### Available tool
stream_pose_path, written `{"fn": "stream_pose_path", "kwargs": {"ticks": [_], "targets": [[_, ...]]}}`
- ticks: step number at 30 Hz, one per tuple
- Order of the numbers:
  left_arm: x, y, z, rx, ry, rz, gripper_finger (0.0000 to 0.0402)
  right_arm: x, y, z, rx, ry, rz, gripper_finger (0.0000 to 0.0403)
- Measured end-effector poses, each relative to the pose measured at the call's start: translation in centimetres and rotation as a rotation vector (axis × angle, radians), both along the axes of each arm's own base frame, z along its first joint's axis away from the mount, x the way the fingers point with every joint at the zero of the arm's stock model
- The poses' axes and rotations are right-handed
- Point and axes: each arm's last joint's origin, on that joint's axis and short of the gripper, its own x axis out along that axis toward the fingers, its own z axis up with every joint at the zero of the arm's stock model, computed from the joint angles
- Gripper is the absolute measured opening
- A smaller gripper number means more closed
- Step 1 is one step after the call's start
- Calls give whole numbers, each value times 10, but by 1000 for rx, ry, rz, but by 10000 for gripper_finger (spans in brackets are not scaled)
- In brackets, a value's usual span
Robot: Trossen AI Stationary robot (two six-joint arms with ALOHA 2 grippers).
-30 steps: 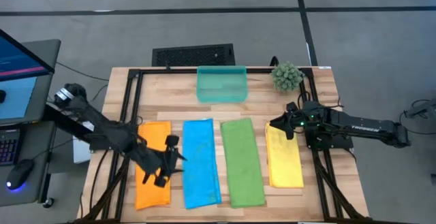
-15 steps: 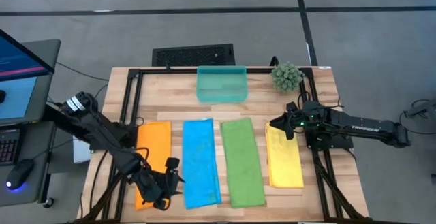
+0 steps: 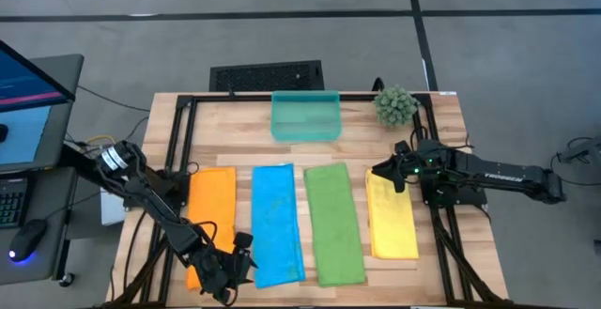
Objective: Roll microfiber towels into tight, uniform cylinder then place into a basket
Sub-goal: Roll the blue towel
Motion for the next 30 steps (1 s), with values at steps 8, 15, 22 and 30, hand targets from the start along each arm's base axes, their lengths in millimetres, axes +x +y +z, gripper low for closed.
{"fn": "stream_pose_path", "kwargs": {"ticks": [8, 15, 22, 30], "targets": [[6, -9, -20, 15, 8, -71, 145, 0, 0, 0, 0, 0, 0, 123], [12, -17, -18, -18, 18, -77, 118, 0, 0, 0, 0, 0, 0, 123], [22, -26, -1, -70, 0, -114, 114, 0, 0, 0, 0, 0, 0, 123], [31, -19, 13, 72, 152, -69, 160, 0, 0, 0, 0, 0, 0, 123]]}}
